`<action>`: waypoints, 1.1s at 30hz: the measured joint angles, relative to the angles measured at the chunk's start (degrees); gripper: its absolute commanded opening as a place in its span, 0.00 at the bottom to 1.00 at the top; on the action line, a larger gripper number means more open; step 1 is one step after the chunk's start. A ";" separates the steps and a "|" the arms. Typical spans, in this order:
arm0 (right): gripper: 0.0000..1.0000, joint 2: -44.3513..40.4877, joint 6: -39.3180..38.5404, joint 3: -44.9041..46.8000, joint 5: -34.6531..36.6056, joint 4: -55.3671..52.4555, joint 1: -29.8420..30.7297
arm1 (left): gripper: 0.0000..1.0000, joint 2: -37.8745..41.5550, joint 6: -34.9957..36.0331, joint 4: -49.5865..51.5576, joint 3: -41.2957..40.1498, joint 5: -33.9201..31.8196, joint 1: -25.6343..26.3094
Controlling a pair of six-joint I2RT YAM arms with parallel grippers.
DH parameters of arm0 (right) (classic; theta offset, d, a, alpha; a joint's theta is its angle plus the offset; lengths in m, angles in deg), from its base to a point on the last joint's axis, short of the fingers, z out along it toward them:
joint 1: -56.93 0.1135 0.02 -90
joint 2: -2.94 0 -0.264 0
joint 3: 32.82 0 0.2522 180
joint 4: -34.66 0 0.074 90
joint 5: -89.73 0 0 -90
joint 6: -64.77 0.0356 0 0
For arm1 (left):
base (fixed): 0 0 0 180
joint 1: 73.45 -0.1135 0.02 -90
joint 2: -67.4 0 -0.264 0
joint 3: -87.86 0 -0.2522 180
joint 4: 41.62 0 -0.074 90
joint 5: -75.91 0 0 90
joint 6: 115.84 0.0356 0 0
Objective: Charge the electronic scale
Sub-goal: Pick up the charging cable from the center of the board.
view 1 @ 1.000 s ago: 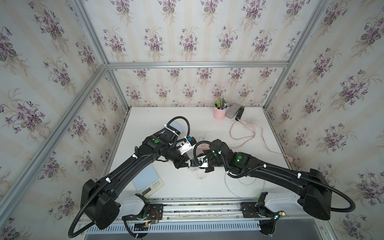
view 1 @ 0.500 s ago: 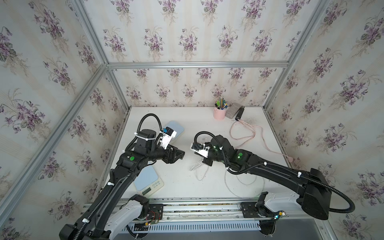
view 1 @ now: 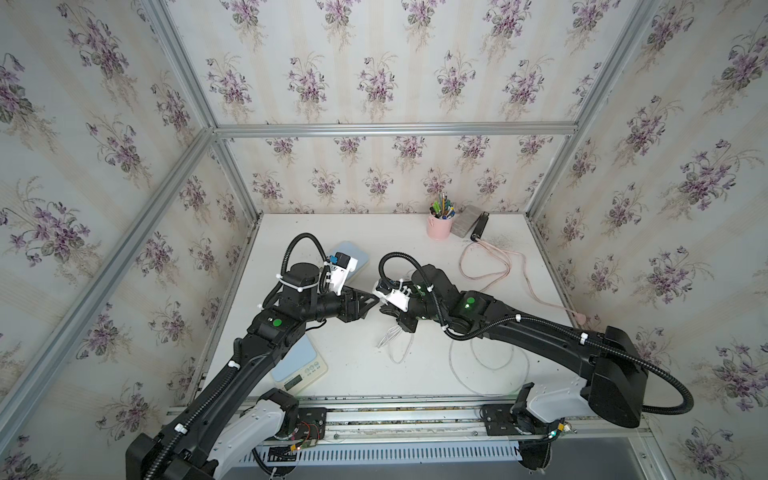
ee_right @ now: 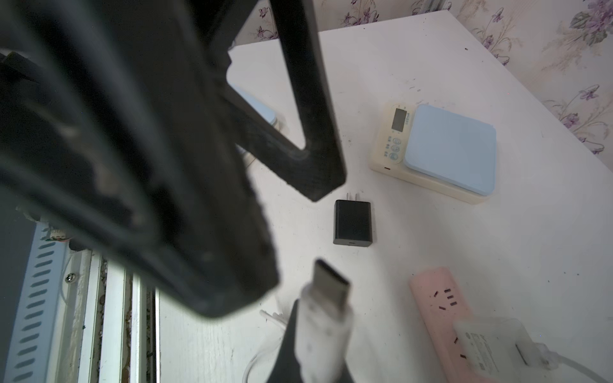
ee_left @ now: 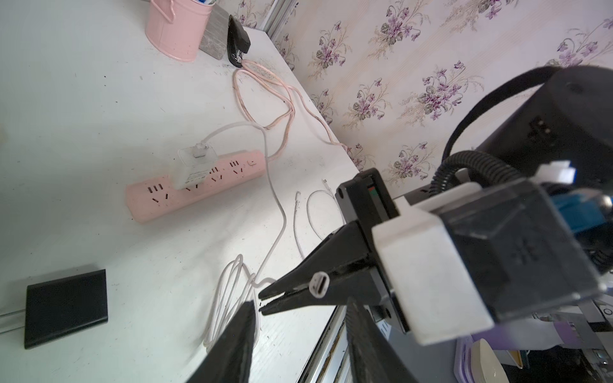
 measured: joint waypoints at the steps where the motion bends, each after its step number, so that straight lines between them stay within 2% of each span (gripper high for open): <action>1: 0.00 0.00 0.37 0.04 -0.26 -0.17 0.00 | 0.43 -0.24 -0.37 -0.72 -0.17 0.04 0.09; 5: 0.00 0.02 0.55 0.15 -0.68 -0.85 0.00 | 0.40 -1.33 -1.79 -3.04 -0.44 0.70 0.11; 13: 0.00 1.57 0.70 -1.38 -0.72 -1.77 0.02 | 0.29 -3.30 -3.80 -5.35 -0.81 2.43 0.44; 15: 0.00 1.92 0.70 -1.84 -0.70 -1.92 0.00 | 0.22 -3.63 -4.20 -5.73 -1.16 2.82 0.48; 19: 0.00 2.43 0.70 -2.43 -0.76 -1.95 0.00 | 0.01 -3.96 -4.74 -6.21 -1.44 3.06 0.50; 20: 0.00 2.45 0.70 -2.43 -0.74 -1.97 0.00 | 0.00 -3.93 -5.01 -6.21 -1.53 3.15 0.50; 21: 0.07 2.47 0.70 -2.43 -0.74 -1.97 0.00 | 0.00 -3.93 -5.38 -6.23 -1.57 3.06 0.48; 22: 0.22 2.47 0.74 -2.38 -0.66 -1.95 0.00 | 0.00 -3.85 -5.51 -6.32 -1.66 2.86 0.48; 23: 0.30 2.36 0.87 -2.16 -0.52 -1.79 0.00 | 0.00 -3.67 -5.97 -6.32 -1.88 2.56 0.46; 24: 0.34 2.21 1.18 -1.79 -0.28 -1.53 0.00 | 0.00 -3.52 -6.27 -6.29 -2.08 2.29 0.42; 27: 0.38 0.11 1.22 0.98 1.51 0.09 0.04 | 0.00 -3.13 -8.28 -6.38 -2.93 1.20 -0.31; 33: 0.38 -6.40 1.64 7.74 5.03 8.00 0.02 | 0.00 -3.43 -12.33 -6.56 -3.72 0.63 -1.22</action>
